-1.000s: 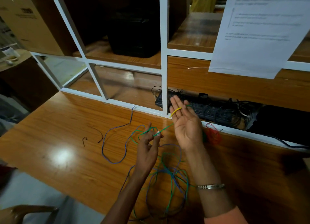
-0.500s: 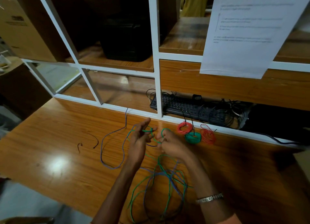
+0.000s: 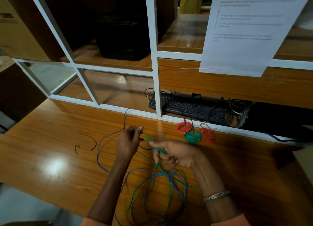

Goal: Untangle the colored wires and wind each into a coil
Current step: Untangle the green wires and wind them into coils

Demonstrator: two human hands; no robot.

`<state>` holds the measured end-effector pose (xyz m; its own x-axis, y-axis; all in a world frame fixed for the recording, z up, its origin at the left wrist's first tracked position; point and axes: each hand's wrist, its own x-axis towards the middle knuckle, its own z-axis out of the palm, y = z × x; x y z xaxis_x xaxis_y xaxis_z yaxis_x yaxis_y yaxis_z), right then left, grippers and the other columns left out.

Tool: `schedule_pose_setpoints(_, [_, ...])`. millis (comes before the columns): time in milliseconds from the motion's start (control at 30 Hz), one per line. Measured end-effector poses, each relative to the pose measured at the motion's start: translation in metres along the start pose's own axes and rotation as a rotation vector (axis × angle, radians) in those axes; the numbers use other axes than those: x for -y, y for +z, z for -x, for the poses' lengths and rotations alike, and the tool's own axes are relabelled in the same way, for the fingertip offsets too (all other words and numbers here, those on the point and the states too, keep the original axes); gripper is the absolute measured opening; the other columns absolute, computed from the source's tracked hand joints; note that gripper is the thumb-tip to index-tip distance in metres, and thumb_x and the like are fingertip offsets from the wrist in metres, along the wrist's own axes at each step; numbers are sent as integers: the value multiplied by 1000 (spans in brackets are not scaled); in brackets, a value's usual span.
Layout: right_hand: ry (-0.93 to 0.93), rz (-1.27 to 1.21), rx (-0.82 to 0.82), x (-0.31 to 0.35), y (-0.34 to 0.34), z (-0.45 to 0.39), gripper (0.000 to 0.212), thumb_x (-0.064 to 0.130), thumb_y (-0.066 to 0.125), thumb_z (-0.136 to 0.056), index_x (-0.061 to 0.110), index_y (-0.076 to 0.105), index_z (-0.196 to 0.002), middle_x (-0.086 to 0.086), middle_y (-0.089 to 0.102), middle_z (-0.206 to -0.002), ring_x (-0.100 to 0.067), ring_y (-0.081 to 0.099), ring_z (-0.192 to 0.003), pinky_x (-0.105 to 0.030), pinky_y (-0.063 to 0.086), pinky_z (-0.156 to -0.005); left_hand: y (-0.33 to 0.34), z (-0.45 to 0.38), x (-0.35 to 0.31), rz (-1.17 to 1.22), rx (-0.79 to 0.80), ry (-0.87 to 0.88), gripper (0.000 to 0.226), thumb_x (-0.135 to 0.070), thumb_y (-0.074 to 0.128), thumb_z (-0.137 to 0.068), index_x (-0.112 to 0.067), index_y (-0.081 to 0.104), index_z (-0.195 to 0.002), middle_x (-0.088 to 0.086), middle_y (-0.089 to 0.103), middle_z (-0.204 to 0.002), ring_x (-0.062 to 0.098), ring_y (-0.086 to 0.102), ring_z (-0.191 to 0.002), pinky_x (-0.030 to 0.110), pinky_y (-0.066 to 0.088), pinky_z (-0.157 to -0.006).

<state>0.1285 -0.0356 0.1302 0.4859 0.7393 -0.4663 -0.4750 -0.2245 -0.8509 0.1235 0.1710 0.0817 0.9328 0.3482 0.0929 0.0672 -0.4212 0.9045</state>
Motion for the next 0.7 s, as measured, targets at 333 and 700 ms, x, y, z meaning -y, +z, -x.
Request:
schedule_pose_setpoints(333, [-684, -1389, 6, 14, -44, 5, 12, 2, 65, -83, 6, 68, -93, 9, 29, -57, -5, 23, -44, -21, 31, -41, -3, 5, -6, 177, 166, 19, 40, -38, 70, -92, -16, 67, -59, 1, 76, -124, 4, 64, -126, 41, 47, -108])
schedule_pose_setpoints(700, [-414, -307, -832, -19, -51, -22, 32, -7, 37, -102, 0, 47, -131, -12, 71, -103, -25, 71, -100, -39, 55, -99, 15, 27, -37, 109, 250, 244, 20, -22, 84, -88, -15, 75, -72, -15, 71, -131, 2, 61, -128, 22, 44, -102])
